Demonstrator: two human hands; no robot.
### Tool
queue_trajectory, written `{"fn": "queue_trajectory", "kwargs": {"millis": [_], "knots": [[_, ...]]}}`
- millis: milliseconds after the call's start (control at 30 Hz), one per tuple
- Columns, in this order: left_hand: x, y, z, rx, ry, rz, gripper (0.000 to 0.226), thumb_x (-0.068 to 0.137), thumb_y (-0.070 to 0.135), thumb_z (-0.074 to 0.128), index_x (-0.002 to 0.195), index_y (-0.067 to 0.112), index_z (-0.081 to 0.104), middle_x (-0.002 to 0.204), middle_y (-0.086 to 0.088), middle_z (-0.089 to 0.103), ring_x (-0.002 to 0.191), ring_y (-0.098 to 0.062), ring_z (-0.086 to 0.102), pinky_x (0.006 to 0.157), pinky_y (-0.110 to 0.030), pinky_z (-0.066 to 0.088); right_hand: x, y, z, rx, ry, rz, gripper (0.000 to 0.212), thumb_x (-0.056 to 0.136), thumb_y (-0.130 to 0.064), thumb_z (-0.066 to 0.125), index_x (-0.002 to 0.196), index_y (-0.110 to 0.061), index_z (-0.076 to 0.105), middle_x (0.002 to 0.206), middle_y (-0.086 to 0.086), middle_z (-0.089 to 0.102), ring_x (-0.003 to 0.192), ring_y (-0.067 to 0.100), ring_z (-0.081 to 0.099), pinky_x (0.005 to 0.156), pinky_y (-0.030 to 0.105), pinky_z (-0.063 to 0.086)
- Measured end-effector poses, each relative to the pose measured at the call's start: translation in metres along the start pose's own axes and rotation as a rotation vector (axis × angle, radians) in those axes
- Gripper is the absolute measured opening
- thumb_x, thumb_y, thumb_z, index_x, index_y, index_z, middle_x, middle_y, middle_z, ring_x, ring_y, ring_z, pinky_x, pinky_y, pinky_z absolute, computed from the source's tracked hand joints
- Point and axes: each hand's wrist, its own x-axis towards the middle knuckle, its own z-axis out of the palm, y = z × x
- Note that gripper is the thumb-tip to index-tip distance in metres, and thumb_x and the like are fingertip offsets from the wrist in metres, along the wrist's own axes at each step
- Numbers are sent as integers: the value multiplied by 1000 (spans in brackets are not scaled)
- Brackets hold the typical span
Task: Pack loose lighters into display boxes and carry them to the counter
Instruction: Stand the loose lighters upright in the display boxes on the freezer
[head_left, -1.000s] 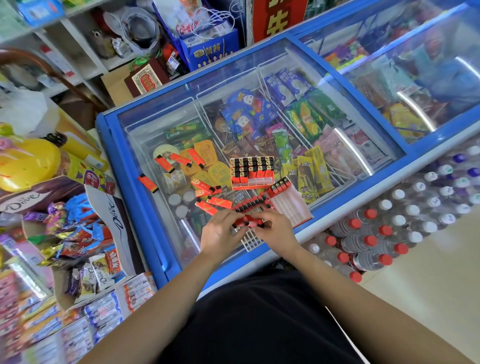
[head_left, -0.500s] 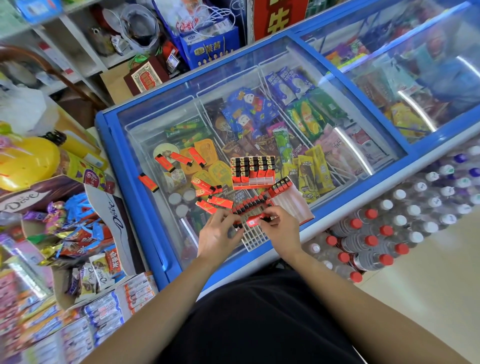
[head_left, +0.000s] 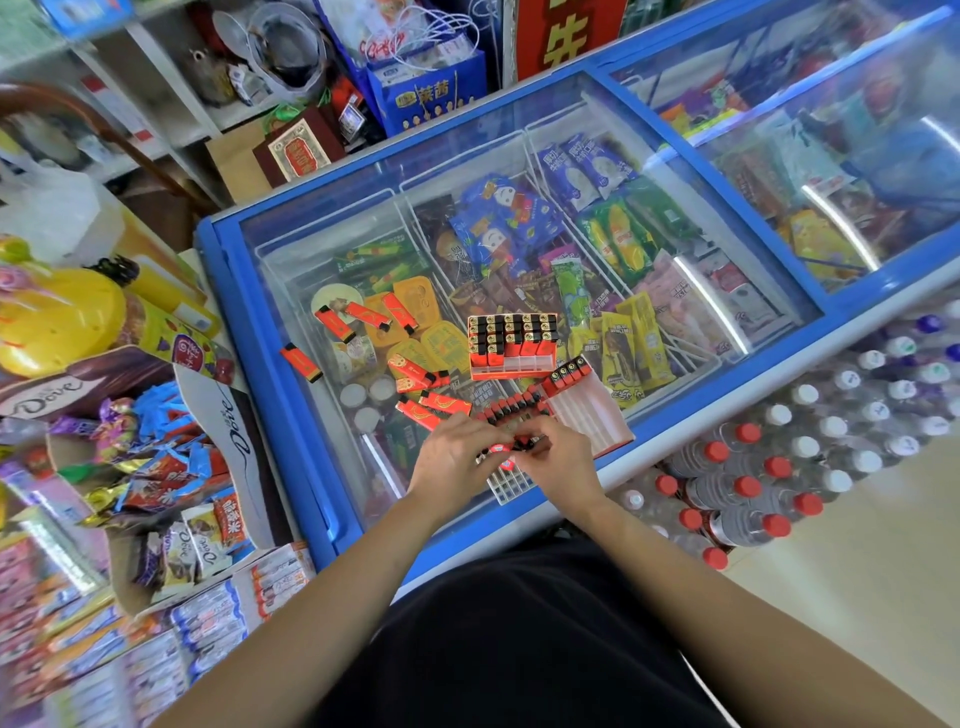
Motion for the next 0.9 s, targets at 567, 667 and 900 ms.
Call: {"fn": "queue_trajectory", "kwargs": {"millis": [567, 667, 900], "knots": [[-7, -1, -21, -122, 61, -174, 18, 86, 30, 74, 101, 20, 79, 90, 12, 73, 85, -9, 59, 81, -25, 50, -7, 9, -6, -68, 34, 39, 15, 89, -7, 69, 95, -21, 67, 90, -11, 69, 82, 6, 66, 81, 29, 57], [-8, -3, -28, -145, 89, -265, 19, 85, 14, 77, 104, 17, 77, 94, 12, 71, 86, -6, 61, 84, -28, 53, -8, 9, -10, -73, 121, 59, 10, 90, -14, 72, 95, -23, 69, 88, -13, 71, 81, 4, 67, 81, 28, 57], [4, -6, -26, -58, 52, -86, 22, 89, 10, 74, 110, 17, 78, 97, 8, 74, 88, -8, 62, 87, -23, 50, -13, 8, -14, 20, 270, 59, 14, 91, -13, 72, 103, -20, 71, 89, -20, 69, 84, -2, 66, 81, 19, 55]]}}
